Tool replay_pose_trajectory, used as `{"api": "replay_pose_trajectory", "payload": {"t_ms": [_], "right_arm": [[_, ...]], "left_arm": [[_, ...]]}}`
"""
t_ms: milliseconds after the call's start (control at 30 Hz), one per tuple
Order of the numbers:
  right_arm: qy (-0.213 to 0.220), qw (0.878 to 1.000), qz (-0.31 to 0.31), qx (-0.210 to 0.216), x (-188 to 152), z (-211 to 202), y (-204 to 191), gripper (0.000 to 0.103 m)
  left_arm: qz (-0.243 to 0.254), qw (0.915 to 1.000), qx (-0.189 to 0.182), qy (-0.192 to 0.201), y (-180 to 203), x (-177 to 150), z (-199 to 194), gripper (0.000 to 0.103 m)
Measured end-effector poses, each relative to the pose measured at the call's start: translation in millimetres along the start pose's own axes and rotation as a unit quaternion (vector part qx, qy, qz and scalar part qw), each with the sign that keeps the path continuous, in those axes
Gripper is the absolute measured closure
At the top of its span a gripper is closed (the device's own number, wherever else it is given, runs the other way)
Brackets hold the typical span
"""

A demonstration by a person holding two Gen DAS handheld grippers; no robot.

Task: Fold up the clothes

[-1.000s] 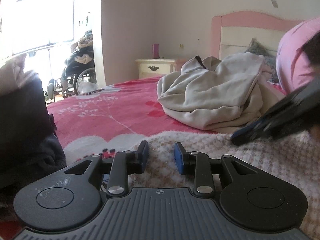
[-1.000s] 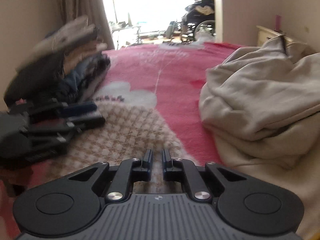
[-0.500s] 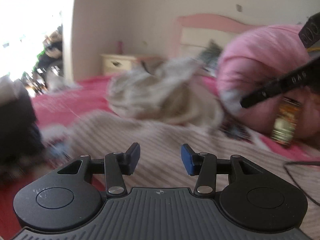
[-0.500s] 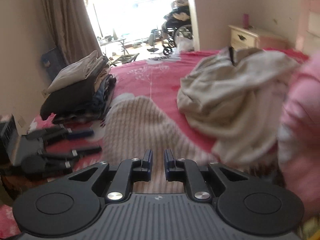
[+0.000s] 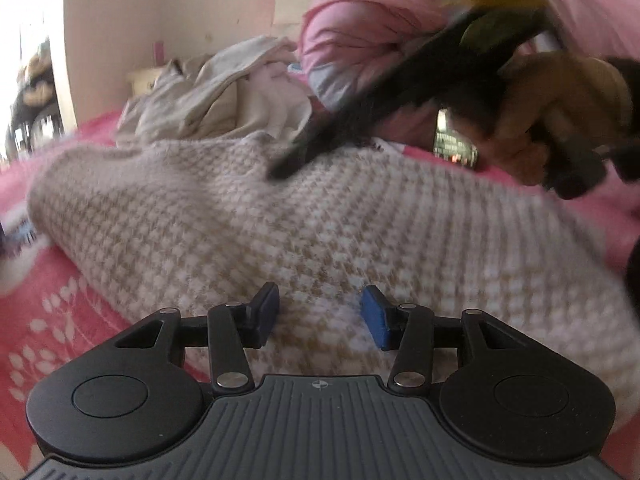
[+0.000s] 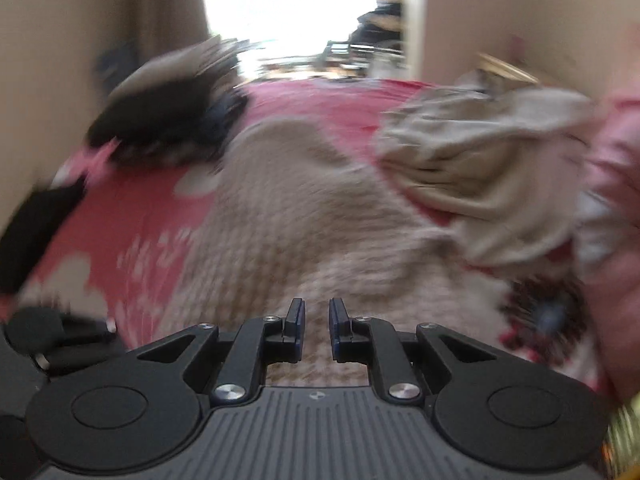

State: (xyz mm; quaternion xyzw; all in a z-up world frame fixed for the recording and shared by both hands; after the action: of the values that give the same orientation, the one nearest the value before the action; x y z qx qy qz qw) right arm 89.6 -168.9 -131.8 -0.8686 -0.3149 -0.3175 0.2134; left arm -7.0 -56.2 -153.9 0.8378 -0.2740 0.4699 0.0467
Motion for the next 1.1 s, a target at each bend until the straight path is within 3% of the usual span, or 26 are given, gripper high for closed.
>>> {"api": "replay_pose_trajectory", "payload": {"t_ms": [67, 133, 200, 300, 433, 500, 600, 733, 767, 800, 967, 1033, 1100], "right_arm": [[-0.039, 0.999, -0.035, -0.01, -24.5, 14.9, 6.7, 0.093], [-0.026, 0.999, -0.021, -0.003, -33.2, 3.4, 16.3, 0.093], [-0.021, 1.0, 0.015, -0.01, -28.1, -9.3, 22.7, 0.093], [0.006, 1.0, 0.003, -0.013, -9.2, -13.8, 16.1, 0.091], [0.039, 0.999, 0.014, 0.013, 12.4, 14.4, 18.7, 0.091], [0.035, 0.999, 0.039, 0.0, 5.9, 33.1, 37.7, 0.091], [0.082, 0.987, 0.139, -0.003, -10.5, 24.9, 79.2, 0.102], [0.136, 0.966, 0.22, -0.025, -20.6, -5.7, 97.2, 0.101], [0.143, 0.964, 0.222, -0.03, -20.9, -11.4, 94.3, 0.096], [0.143, 0.967, 0.21, -0.034, -19.2, -15.2, 84.7, 0.092], [0.113, 0.983, 0.143, -0.027, -15.0, -14.2, 31.4, 0.093], [0.07, 0.988, 0.125, -0.062, -25.2, -1.7, 30.3, 0.094], [0.063, 0.986, 0.135, -0.078, -33.5, -1.4, 36.2, 0.1]], "left_arm": [[-0.001, 1.0, 0.0, 0.004, 1.2, -2.6, 0.1, 0.056], [-0.011, 0.9999, -0.004, 0.005, -1.3, -3.0, -0.8, 0.056], [-0.018, 0.9998, -0.009, 0.005, -2.3, -3.5, -2.0, 0.056], [-0.018, 0.9997, -0.008, 0.01, -0.9, -4.5, -3.1, 0.055], [-0.021, 0.9997, -0.006, 0.015, -0.4, -6.0, -3.8, 0.055], [-0.023, 0.9996, -0.009, 0.017, -1.5, -7.1, -4.2, 0.055], [-0.032, 0.9991, -0.015, 0.021, -3.6, -8.9, -2.9, 0.055], [-0.036, 0.9988, -0.024, 0.025, -5.4, -9.7, -0.4, 0.054], [-0.036, 0.9987, -0.024, 0.025, -5.7, -10.1, -0.3, 0.054], [-0.036, 0.9987, -0.025, 0.025, -5.9, -10.2, -0.3, 0.054], [-0.033, 0.999, -0.023, 0.02, -5.0, -8.9, -0.9, 0.053], [-0.033, 0.9991, -0.021, 0.016, -5.3, -6.1, -0.4, 0.053], [-0.033, 0.9993, -0.014, 0.014, -7.0, -1.7, -2.1, 0.053]]}}
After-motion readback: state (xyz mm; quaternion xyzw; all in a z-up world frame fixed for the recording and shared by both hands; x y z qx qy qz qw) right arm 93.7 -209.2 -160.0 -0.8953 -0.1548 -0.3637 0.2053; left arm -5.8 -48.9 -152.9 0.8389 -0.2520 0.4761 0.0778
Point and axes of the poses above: each gripper's, at about its wrist camera, not at the fingertips, and z roughly the way its jaws point, y to its right, x to its top, the point moved 5 cm from there along z, roughly the way its jaws point, and after that the axes turned 14 degrees about x, right-handed, at the moved point
